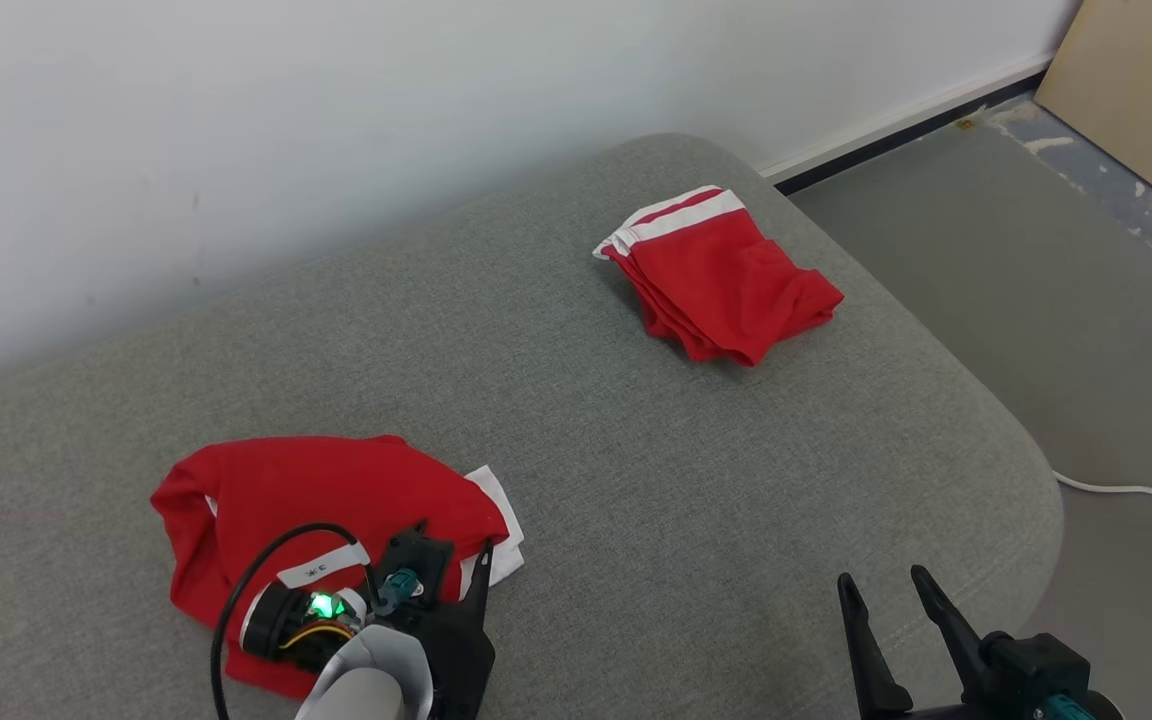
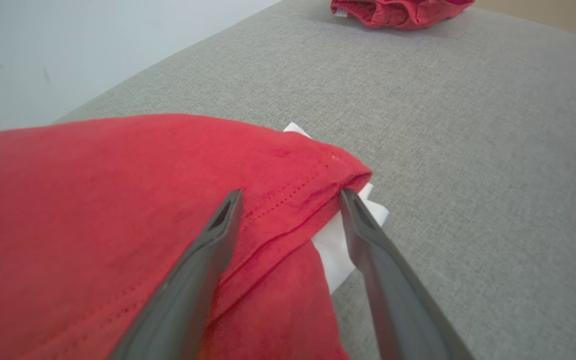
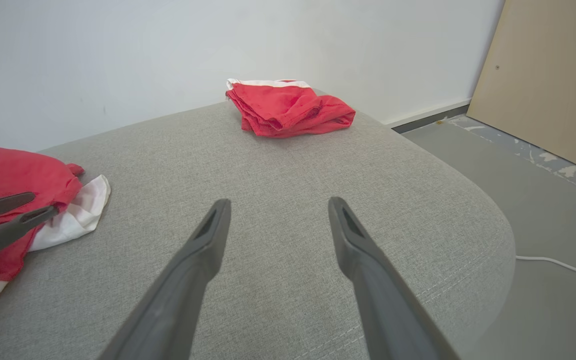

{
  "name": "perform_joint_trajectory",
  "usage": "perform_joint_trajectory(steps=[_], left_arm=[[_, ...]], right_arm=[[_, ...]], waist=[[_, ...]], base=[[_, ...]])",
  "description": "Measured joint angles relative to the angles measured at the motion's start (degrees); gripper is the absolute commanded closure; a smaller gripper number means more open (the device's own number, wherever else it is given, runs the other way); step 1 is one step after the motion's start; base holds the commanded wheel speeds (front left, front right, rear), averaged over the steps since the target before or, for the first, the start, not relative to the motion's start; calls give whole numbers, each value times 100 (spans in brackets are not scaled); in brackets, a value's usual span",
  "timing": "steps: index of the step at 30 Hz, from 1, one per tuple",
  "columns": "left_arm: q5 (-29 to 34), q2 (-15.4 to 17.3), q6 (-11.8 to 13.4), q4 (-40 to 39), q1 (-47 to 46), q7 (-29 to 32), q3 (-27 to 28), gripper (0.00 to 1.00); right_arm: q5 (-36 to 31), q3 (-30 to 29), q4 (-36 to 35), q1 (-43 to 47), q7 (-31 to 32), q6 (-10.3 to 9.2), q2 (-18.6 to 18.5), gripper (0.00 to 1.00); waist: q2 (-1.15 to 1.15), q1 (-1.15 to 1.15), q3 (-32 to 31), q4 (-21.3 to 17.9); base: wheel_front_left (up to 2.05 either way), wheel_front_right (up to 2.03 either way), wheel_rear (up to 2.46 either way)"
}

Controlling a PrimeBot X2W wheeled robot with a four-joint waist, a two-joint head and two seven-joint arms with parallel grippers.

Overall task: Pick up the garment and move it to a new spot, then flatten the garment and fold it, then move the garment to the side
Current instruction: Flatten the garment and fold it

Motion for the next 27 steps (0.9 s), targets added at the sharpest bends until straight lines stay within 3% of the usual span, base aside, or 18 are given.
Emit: perform_joint_trajectory(steps=[6, 7, 8, 13, 18, 27], left_arm=[[-207, -2, 138, 241, -196, -11, -230, 0], [-304, -1, 153, 276, -242, 21, -313, 56], [-364, -2, 193, 281, -261, 15, -343, 100], [-659, 1, 198, 208, -495, -144, -466, 100], [-993, -3, 189, -400, -945, -382, -602, 100], [-1406, 0, 350, -2351, -1788, -436, -245, 100]], right_arm=[[58, 38, 41, -61, -22, 0, 1, 0], [69, 56, 60, -75, -24, 0, 1, 0], [73, 64, 70, -88, -29, 0, 1, 0], [90, 98, 124, -148, -29, 0, 1, 0], [90, 83, 152, -164, 0, 0, 0, 0], [109, 53, 145, -112, 8, 0, 2, 0]], waist=[[0, -1, 67, -39], [0, -1, 81, -43], [0, -1, 87, -43], [0, -1, 78, -23], [0, -1, -4, 72], [0, -1, -170, 439]], base=[[0, 0, 0], [0, 0, 0], [0, 0, 0], [0, 0, 0], [0, 0, 0], [0, 0, 0]])
